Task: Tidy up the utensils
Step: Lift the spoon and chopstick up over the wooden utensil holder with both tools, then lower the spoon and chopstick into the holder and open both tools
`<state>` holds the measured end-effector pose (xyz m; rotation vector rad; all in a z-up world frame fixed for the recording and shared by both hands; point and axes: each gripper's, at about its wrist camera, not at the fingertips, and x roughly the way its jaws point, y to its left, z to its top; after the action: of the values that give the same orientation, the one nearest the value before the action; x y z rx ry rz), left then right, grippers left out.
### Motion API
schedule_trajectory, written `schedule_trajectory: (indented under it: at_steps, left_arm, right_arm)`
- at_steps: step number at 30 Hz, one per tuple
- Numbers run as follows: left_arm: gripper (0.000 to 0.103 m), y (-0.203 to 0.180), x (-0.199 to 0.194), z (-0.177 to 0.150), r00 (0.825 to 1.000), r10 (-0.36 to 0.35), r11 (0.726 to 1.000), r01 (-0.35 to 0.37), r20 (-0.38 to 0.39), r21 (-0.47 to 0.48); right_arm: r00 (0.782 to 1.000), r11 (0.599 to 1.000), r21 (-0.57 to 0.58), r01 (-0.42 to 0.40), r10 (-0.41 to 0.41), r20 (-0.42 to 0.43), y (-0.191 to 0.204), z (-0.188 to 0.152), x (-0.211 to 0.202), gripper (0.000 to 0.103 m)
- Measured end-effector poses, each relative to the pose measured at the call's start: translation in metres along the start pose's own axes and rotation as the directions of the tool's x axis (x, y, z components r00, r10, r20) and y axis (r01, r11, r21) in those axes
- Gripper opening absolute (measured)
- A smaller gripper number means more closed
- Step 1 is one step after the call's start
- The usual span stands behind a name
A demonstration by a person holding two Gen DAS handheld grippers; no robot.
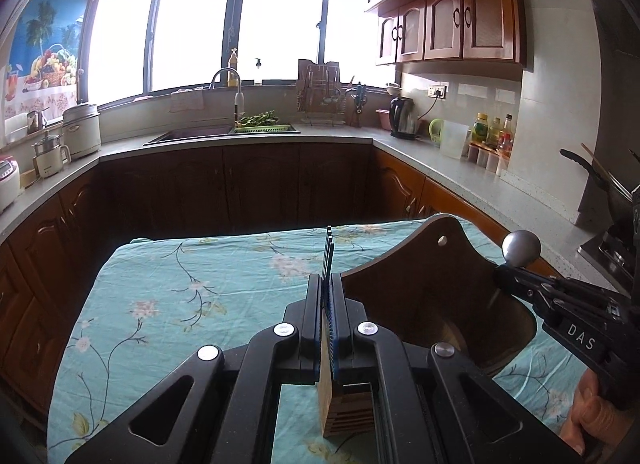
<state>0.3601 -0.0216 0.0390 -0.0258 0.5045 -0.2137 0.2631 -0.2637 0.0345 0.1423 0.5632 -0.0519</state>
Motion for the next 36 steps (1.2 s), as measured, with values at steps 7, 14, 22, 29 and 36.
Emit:
schedule_trajectory:
  at_steps: [7,14,22,29,36]
  left_arm:
    - [0.002,0.004,0.002,0.003,1.0,0.0,1.0,-0.001,-0.018,-0.011]
    - [0.017,0.004,-0.003,0.007,1.0,0.012,1.0,-0.012,-0.026,-0.021]
    - [0.036,0.003,-0.022,0.003,1.0,0.03,0.999,-0.03,-0.009,-0.04]
    - [0.082,0.008,-0.068,-0.02,0.996,0.092,0.992,-0.09,0.02,-0.085]
    - [0.088,0.005,-0.118,-0.048,0.995,0.1,0.989,-0.097,0.023,-0.112]
  right_arm:
    - [1.0,1.0,0.007,-0.008,0.008,-0.009,0.0,0.002,-0.001,0.008]
    - [1.0,0.999,0.035,-0.01,0.01,-0.002,-0.004,0.0,-0.006,0.011]
    - [1.0,0.996,0.083,-0.015,0.014,0.015,-0.014,0.0,-0.022,0.038]
    - [0.998,0.992,0.12,-0.041,0.034,0.059,-0.019,-0.008,-0.053,0.078]
    - [0.993,0.991,0.107,-0.076,0.066,0.098,-0.008,-0.022,-0.094,0.093]
